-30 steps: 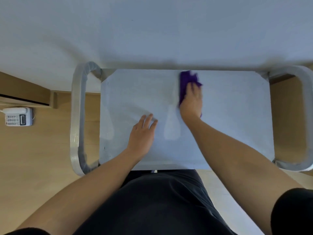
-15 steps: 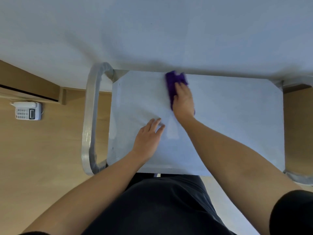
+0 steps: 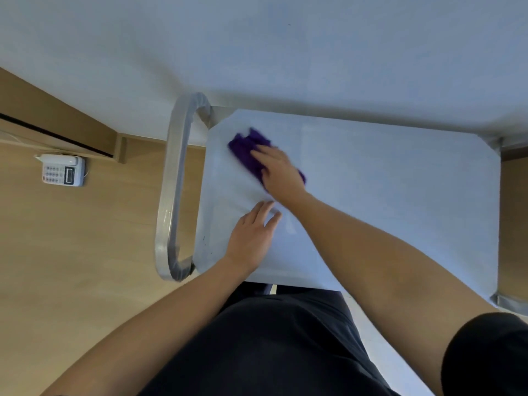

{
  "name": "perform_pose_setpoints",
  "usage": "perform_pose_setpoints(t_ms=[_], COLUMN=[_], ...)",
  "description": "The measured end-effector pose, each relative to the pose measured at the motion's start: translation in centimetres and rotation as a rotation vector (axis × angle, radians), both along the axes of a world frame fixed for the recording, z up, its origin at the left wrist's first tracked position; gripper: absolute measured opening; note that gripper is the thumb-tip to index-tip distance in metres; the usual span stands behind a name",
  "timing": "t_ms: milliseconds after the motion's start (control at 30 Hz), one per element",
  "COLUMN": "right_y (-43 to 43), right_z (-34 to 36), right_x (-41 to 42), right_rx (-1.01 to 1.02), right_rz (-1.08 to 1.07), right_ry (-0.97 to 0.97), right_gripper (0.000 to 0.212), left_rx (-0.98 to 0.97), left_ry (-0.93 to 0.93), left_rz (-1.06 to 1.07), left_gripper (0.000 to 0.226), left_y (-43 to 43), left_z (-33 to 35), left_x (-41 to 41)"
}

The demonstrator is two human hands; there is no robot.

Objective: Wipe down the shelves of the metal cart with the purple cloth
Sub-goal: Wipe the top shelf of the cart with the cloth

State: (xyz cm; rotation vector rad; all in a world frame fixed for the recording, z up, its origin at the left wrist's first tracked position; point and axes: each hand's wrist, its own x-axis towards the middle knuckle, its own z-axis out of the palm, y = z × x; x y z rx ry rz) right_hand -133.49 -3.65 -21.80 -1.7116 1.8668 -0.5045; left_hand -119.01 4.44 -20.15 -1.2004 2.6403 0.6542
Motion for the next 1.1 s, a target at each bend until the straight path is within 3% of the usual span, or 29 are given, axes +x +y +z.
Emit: perform_pose_setpoints(t_ms=[167, 233, 367, 500, 667, 800, 967, 1100], right_y=[3.2, 4.3, 6.9, 10.9, 13.2, 14.2, 16.0, 19.0], right_z=[0.0, 0.1, 0.5, 0.7, 0.7, 0.7, 0.9, 0.6], right_x=[-7.0, -6.0, 0.1, 0.9, -5.3, -5.2, -0.1, -0.7], right_rx=[-0.005, 0.012, 0.001, -0.056, 0.021, 0.112, 0.123, 0.13], right_rz=[-0.521, -0.588, -0.426, -0.155, -0.416, -0.611, -0.424, -0.334], right_ry=[0.015, 0.019, -0.069, 0.007, 0.081, 0.104, 0.12, 0.165], right_gripper=[0.05, 0.051, 0.05, 0.047, 0.05, 0.054, 0.057, 0.058], left_rx=[0.02, 0.021, 0.029, 0.003, 0.01, 0.0, -0.008, -0.025], left_ry=[-0.019, -0.017, 0.004, 0.006, -0.011, -0.047, -0.072, -0.075], left_rz=[0.016, 0.021, 0.031, 0.047, 0.039, 0.015, -0.059, -0.13], left_gripper=[0.052, 0.052, 0.048, 0.044, 0.039, 0.04, 0.042, 0.042], left_y=[0.6, 0.7, 0.5, 0.6, 1.7, 2.5, 3.5, 4.9], left_z=[-0.2, -0.2, 0.0, 0.1, -0.2, -0.4, 0.0, 0.3], left_x=[0.2, 0.2, 0.5, 1.0, 1.3, 1.3, 0.6, -0.6])
